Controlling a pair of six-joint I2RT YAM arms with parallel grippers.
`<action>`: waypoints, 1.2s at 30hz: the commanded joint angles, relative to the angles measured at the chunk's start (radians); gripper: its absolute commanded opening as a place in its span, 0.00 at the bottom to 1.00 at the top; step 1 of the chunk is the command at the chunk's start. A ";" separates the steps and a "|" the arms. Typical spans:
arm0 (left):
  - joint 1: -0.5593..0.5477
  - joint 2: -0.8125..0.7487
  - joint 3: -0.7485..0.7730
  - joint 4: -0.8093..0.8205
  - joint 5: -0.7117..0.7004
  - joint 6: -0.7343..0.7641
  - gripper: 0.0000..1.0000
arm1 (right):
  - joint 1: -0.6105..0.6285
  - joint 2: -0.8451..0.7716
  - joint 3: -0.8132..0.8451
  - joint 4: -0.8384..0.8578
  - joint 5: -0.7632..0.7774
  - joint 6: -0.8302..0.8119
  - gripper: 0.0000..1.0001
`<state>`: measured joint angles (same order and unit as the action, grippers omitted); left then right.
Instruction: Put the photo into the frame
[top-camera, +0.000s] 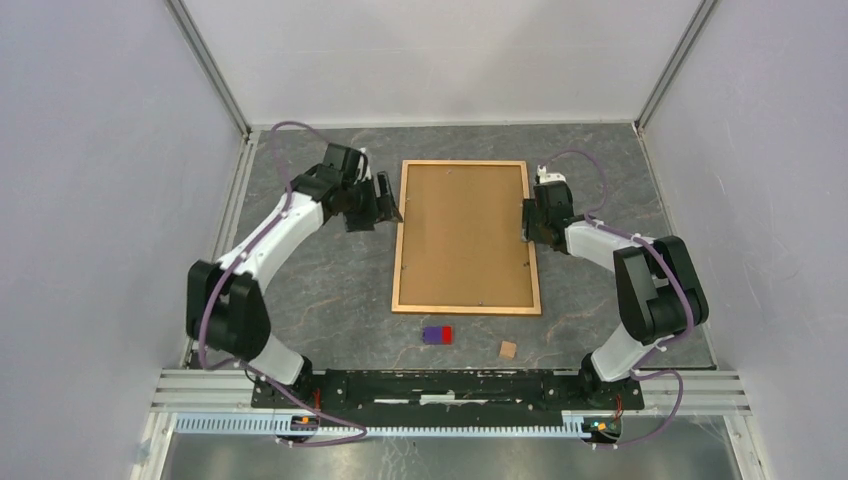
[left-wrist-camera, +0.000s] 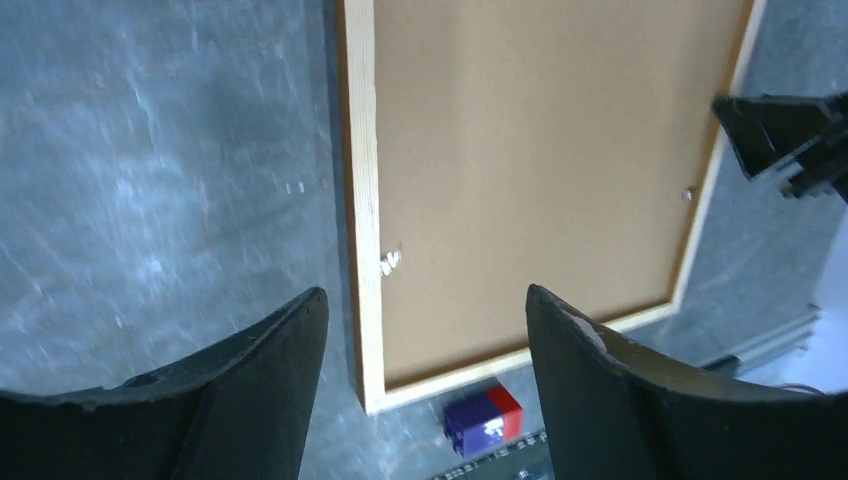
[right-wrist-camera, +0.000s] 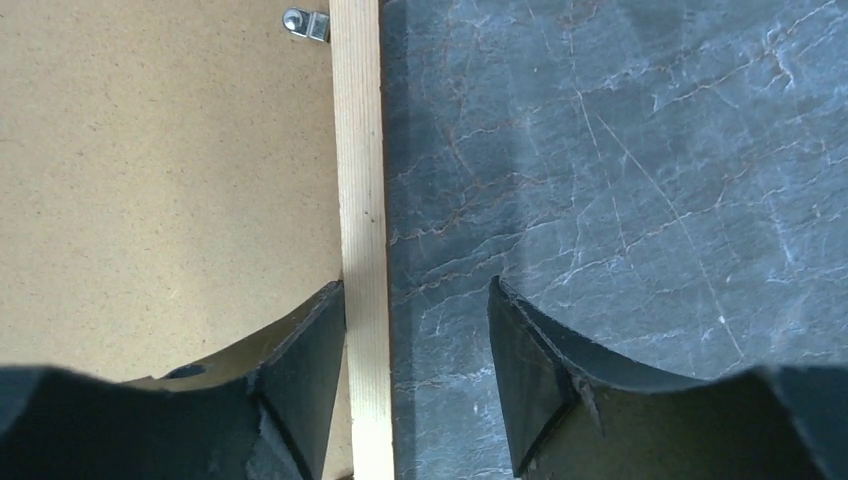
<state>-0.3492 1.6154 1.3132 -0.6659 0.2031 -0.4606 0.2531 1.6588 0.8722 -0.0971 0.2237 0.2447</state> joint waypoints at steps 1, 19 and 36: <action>-0.005 -0.141 -0.181 0.021 0.072 -0.313 0.75 | -0.002 -0.006 -0.063 -0.049 0.026 0.111 0.52; -0.323 -0.252 -0.578 0.222 -0.027 -1.212 0.72 | -0.002 -0.016 -0.144 0.087 -0.055 0.324 0.00; -0.299 0.034 -0.494 0.230 -0.070 -1.246 0.42 | 0.001 -0.035 -0.190 0.156 -0.118 0.294 0.00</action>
<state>-0.6827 1.5673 0.7391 -0.4171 0.2211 -1.7149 0.2478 1.6081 0.7383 0.0910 0.1585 0.4721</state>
